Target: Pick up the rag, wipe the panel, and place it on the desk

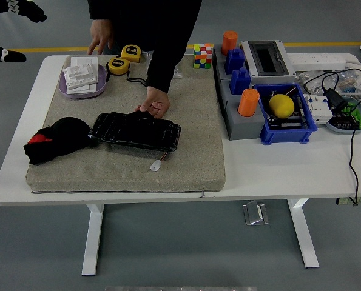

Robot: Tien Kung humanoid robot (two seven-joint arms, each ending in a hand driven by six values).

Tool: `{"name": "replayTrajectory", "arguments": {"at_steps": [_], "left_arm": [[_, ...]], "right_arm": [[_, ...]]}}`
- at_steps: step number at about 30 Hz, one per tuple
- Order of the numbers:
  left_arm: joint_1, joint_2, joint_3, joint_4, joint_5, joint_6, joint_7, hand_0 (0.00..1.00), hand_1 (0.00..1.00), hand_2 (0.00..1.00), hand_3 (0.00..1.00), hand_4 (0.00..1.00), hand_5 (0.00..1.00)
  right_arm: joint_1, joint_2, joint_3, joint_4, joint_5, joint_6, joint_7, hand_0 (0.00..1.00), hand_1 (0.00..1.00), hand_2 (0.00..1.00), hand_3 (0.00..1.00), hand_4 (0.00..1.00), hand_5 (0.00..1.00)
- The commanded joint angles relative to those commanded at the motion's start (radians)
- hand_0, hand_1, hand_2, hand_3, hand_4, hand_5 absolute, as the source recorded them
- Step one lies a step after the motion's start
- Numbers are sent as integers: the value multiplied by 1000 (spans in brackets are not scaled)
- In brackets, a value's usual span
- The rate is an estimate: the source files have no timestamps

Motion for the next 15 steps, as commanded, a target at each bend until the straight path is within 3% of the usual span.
{"name": "replayTrajectory", "arguments": {"at_steps": [8,15], "left_arm": [[-5,-14,30,19,256,71,0,704,741,739,701,958,202],[-4,-30,53,45,305,99,7,703,743,750,714,950,192]], "right_arm": [[1,-3,-7,0,5,0,1,777,736,726,679,998,589],[3,-5,-10,0,9,0,1,777,736,726,680,998,590]]}}
